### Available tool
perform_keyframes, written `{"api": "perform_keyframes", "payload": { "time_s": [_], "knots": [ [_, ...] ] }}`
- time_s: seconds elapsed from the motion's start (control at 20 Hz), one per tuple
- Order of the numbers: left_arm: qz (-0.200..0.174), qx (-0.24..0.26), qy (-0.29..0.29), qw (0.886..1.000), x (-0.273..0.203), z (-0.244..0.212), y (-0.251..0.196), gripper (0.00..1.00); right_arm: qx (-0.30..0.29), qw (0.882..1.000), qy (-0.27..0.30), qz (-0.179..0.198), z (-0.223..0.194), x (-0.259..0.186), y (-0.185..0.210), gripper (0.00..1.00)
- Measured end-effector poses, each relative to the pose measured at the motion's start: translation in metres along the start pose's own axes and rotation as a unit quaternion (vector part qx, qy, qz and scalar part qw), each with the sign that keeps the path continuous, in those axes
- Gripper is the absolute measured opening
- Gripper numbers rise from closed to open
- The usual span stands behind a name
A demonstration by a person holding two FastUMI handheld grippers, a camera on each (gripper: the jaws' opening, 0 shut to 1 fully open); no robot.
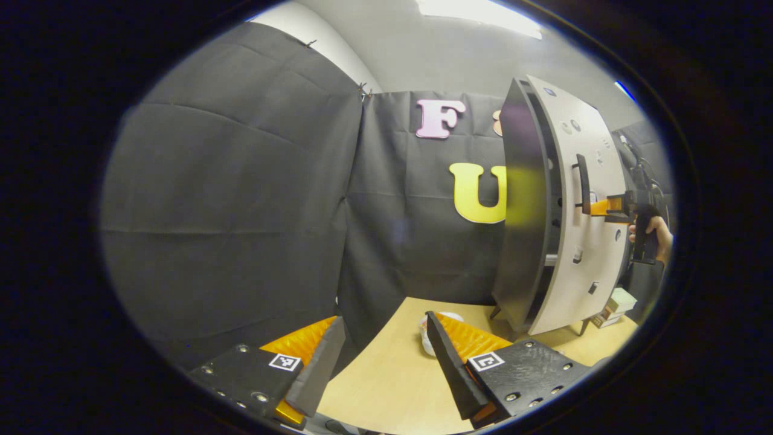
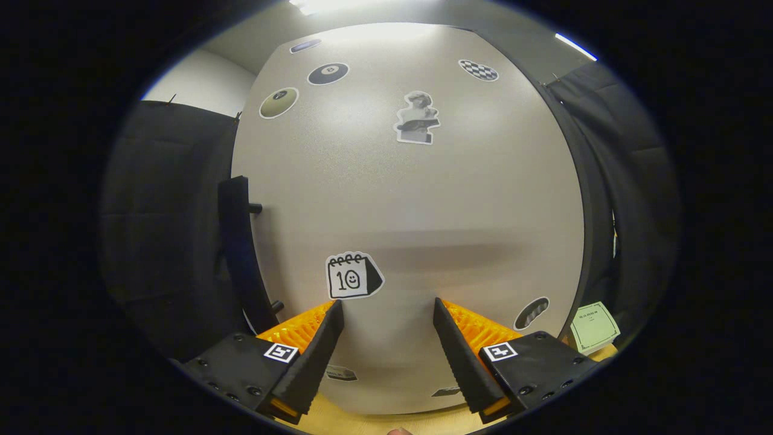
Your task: Open the cabinet door with the right hand, grasp the bottle in the cabinet with the left hand and place it on the coaster, then close the cabinet door with the right hand.
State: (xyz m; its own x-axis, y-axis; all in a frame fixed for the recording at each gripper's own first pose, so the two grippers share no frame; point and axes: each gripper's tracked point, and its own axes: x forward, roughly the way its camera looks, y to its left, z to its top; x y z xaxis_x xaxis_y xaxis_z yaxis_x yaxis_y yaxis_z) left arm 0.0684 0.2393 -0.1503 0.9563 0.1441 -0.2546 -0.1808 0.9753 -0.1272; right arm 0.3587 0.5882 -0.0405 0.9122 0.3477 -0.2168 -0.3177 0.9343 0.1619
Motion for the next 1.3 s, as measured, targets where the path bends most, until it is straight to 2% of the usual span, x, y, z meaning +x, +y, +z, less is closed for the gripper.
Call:
{"api": "perform_keyframes", "payload": {
  "time_s": [0.05, 0.1, 0.35, 0.55, 0.6, 0.65, 0.7, 0.75, 0.8, 0.9, 0.95, 1.0, 1.05, 1.1, 1.15, 1.3],
  "knots": [
    [-0.004, -0.001, 0.001, 1.000, 0.001, 0.001, -0.003, 0.83, 0.002, 1.000, 0.001, -0.001, 0.000, -0.002, 0.001, 0.91],
    [-0.006, 0.000, 0.000, 1.000, 0.002, 0.004, -0.007, 0.83, 0.003, 1.000, 0.001, 0.001, 0.000, -0.002, 0.001, 0.95],
    [-0.017, 0.007, -0.011, 1.000, 0.007, 0.021, -0.039, 0.83, -0.026, 1.000, -0.016, 0.008, 0.014, -0.039, -0.018, 0.95],
    [-0.046, 0.022, -0.023, 0.998, 0.012, 0.040, -0.097, 0.83, -0.043, 0.999, -0.028, 0.002, 0.028, -0.094, -0.060, 0.95],
    [-0.054, 0.026, -0.029, 0.998, 0.012, 0.046, -0.112, 0.83, -0.045, 0.999, -0.030, 0.001, 0.031, -0.107, -0.072, 0.91],
    [-0.064, 0.029, -0.033, 0.997, 0.010, 0.051, -0.129, 0.83, -0.048, 0.998, -0.033, 0.000, 0.035, -0.120, -0.083, 0.95],
    [-0.074, 0.031, -0.037, 0.996, 0.009, 0.054, -0.146, 0.85, -0.052, 0.998, -0.039, -0.002, 0.040, -0.134, -0.096, 0.91],
    [-0.083, 0.033, -0.040, 0.995, 0.006, 0.056, -0.162, 0.85, -0.057, 0.997, -0.047, -0.007, 0.045, -0.145, -0.110, 0.91],
    [-0.092, 0.035, -0.041, 0.994, 0.007, 0.061, -0.177, 0.84, -0.060, 0.997, -0.052, -0.011, 0.049, -0.157, -0.123, 0.95],
    [-0.112, 0.032, -0.037, 0.992, 0.002, 0.064, -0.209, 0.83, -0.062, 0.996, -0.058, -0.021, 0.055, -0.179, -0.149, 0.95],
    [-0.122, 0.028, -0.036, 0.991, -0.002, 0.067, -0.226, 0.83, -0.064, 0.996, -0.060, -0.025, 0.056, -0.190, -0.160, 0.90],
    [-0.130, 0.025, -0.038, 0.990, -0.005, 0.071, -0.240, 0.83, -0.067, 0.995, -0.063, -0.028, 0.057, -0.200, -0.172, 0.95],
    [-0.136, 0.025, -0.042, 0.989, -0.007, 0.077, -0.253, 0.83, -0.071, 0.995, -0.066, -0.030, 0.057, -0.209, -0.183, 0.95],
    [-0.141, 0.026, -0.046, 0.989, -0.010, 0.081, -0.264, 0.83, -0.075, 0.994, -0.066, -0.035, 0.056, -0.219, -0.195, 0.90],
    [-0.145, 0.030, -0.049, 0.988, -0.014, 0.087, -0.276, 0.83, -0.078, 0.994, -0.063, -0.040, 0.054, -0.228, -0.207, 0.95],
    [-0.154, 0.042, -0.061, 0.985, -0.029, 0.100, -0.308, 0.84, -0.073, 0.994, -0.059, -0.051, 0.049, -0.252, -0.239, 0.95]
  ]
}}
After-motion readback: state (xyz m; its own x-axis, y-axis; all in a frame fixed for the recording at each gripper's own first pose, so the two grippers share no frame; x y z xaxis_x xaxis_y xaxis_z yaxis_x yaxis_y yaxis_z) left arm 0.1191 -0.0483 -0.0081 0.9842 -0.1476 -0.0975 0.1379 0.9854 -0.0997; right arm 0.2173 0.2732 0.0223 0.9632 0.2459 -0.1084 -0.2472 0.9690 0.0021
